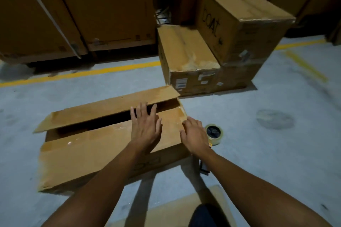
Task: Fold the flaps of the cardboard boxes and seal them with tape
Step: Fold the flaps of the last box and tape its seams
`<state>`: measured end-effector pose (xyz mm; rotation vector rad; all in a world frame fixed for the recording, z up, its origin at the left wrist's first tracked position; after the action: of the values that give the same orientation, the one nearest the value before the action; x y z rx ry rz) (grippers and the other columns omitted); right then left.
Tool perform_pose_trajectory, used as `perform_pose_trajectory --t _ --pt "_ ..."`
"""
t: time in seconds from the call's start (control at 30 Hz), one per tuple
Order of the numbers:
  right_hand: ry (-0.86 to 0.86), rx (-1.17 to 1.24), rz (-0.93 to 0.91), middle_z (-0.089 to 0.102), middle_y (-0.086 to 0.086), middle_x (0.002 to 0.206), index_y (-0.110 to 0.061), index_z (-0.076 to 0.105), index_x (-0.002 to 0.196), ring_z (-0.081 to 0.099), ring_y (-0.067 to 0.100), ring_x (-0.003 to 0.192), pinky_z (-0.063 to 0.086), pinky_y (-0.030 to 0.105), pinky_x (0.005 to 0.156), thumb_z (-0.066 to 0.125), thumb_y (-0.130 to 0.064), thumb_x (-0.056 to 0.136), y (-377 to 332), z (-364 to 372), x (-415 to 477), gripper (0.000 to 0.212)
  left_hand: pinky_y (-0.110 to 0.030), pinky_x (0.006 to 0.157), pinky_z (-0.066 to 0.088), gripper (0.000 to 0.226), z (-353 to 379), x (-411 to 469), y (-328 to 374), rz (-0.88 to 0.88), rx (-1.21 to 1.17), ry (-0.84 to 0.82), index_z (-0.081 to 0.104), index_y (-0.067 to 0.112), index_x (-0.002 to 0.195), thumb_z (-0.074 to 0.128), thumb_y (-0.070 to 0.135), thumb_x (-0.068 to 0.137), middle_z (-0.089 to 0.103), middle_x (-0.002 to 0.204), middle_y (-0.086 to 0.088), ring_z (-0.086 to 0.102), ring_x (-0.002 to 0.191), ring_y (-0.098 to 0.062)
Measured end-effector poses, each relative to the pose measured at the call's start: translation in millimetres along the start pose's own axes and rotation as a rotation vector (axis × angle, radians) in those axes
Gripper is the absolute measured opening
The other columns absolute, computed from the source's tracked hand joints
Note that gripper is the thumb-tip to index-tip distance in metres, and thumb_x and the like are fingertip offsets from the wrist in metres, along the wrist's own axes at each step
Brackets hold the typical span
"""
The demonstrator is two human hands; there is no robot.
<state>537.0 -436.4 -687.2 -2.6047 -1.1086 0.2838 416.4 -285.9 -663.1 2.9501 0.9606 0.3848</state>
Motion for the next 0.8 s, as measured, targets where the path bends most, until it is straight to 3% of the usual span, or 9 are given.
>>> perform_pose_trajectory --t 0.13,0.23,0.3,0.37,0.47,0.57,0.63,0.73,0.8 --pt "0.044 0.261 0.299 0.061 0.015 0.120 -0.006 0.063 0.118 0.056 0.032 0.114 0.047 0.042 0.090 0.053 -0.023 0.100 64 7 5 0.027 -0.059 0.118 0.005 0.056 11 53 32 0.032 -0.042 -0.005 0.038 0.016 0.145 0.045 0.047 0.098 0.029 0.152 -0.022 0.025 0.144 -0.040" --pt "-0.102 0.349 0.488 0.064 0.016 0.107 -0.002 0.062 0.106 0.062 0.036 0.103 0.047 0.037 0.074 0.055 -0.018 0.095 107 28 8 0.020 -0.052 0.106 0.033 0.063 33 77 51 0.101 -0.069 -0.192 0.035 0.022 0.146 0.019 0.059 0.098 0.044 0.141 -0.016 0.043 0.128 -0.037" --pt "-0.184 0.391 0.575 0.059 0.012 0.085 -0.002 0.056 0.089 0.063 0.036 0.093 0.041 0.033 0.066 0.057 -0.011 0.094 125 39 7 0.009 -0.052 0.105 0.033 0.068 50 81 61 0.115 -0.079 -0.279 0.035 0.026 0.147 0.013 0.064 0.096 0.043 0.143 -0.013 0.038 0.130 -0.034" --pt "-0.226 0.451 0.651 0.049 0.005 0.069 -0.007 0.047 0.071 0.057 0.032 0.079 0.036 0.031 0.060 0.061 -0.009 0.090 139 52 8 0.023 -0.057 0.114 0.020 0.067 68 82 68 0.020 -0.122 -0.327 0.028 0.028 0.153 0.018 0.065 0.098 0.027 0.158 -0.013 0.021 0.145 -0.034" --pt "-0.264 0.550 0.768 0.063 0.004 0.076 -0.009 0.063 0.079 0.061 0.025 0.077 0.044 0.029 0.058 0.074 -0.024 0.081 156 81 8 0.019 -0.059 0.119 -0.002 0.071 85 75 78 -0.064 -0.102 -0.332 0.008 0.031 0.159 0.017 0.067 0.098 0.000 0.167 -0.009 -0.005 0.153 -0.031" --pt "-0.211 0.714 0.926 0.073 0.008 0.089 -0.011 0.067 0.086 0.071 0.027 0.082 0.060 0.040 0.072 0.085 -0.038 0.061 178 124 6 0.041 -0.058 0.120 -0.004 0.069 87 72 78 -0.061 -0.110 -0.290 0.008 0.032 0.159 0.017 0.066 0.099 -0.001 0.167 -0.008 -0.008 0.153 -0.030" --pt "-0.266 0.818 0.992 0.069 0.010 0.089 -0.011 0.061 0.084 0.070 0.029 0.086 0.061 0.044 0.080 0.091 -0.034 0.061 186 153 6 0.044 -0.058 0.121 -0.004 0.068 90 72 77 -0.062 -0.115 -0.273 0.009 0.032 0.159 0.017 0.065 0.099 0.000 0.167 -0.008 -0.007 0.153 -0.029" --pt "-0.368 0.950 1.015 0.072 0.017 0.099 -0.007 0.064 0.099 0.070 0.034 0.092 0.059 0.051 0.087 0.088 -0.021 0.060 188 177 7 0.048 -0.057 0.121 -0.004 0.068 93 71 77 -0.065 -0.111 -0.265 0.007 0.033 0.159 0.017 0.064 0.100 -0.001 0.167 -0.006 -0.008 0.153 -0.028" --pt "-0.329 0.974 0.971 0.074 0.015 0.082 -0.005 0.068 0.094 0.072 0.031 0.077 0.062 0.051 0.080 0.079 -0.027 0.059 190 173 9 0.043 -0.056 0.121 -0.004 0.068 93 71 76 -0.071 -0.114 -0.265 0.005 0.033 0.159 0.017 0.065 0.100 -0.002 0.167 -0.004 -0.009 0.153 -0.026"
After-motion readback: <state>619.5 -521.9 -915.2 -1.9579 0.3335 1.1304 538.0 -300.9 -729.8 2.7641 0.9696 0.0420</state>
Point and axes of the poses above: each hand's wrist, its own x-axis towards the middle knuckle, its own z-axis out of the palm, y = z × x, the point moved 3 cm from there along x, towards the middle knuckle
